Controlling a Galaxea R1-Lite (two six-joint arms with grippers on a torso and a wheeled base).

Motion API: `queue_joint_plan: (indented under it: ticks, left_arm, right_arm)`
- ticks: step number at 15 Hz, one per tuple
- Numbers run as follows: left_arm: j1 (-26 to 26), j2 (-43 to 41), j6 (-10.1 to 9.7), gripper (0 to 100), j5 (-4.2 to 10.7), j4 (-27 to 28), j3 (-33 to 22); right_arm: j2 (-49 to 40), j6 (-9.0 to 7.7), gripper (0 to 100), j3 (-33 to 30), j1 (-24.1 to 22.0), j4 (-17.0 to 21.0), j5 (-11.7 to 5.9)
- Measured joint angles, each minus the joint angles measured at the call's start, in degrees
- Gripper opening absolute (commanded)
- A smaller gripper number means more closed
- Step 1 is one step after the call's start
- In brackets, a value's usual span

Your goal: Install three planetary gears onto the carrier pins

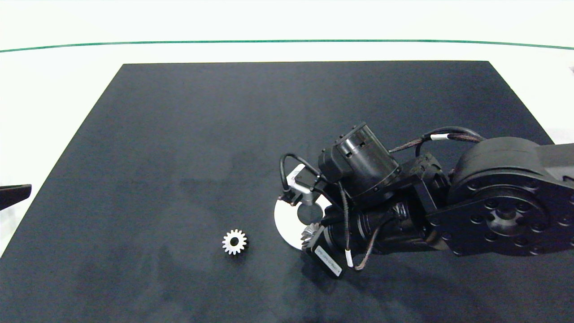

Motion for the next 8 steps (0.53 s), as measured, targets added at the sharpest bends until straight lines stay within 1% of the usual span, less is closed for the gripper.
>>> queue_joint_plan:
  ticks: [6,7,8]
  left_arm:
    - [0.15,-0.05,0.02,100,0.00,0.02,-0.11]
    - [0.28,-0.02,0.02,100,0.00,0.00,-0.11]
    - [0.33,-0.02,0.02,100,0.00,0.02,-0.11]
  right_arm:
    - [0.38,-0.02,16,-0.11,0.02,-0.13,0.02]
    - [0.48,-0.02,16,-0.15,0.09,-0.15,-0.30]
    - [0.63,0.00,16,-0.15,0.09,-0.09,-1.05]
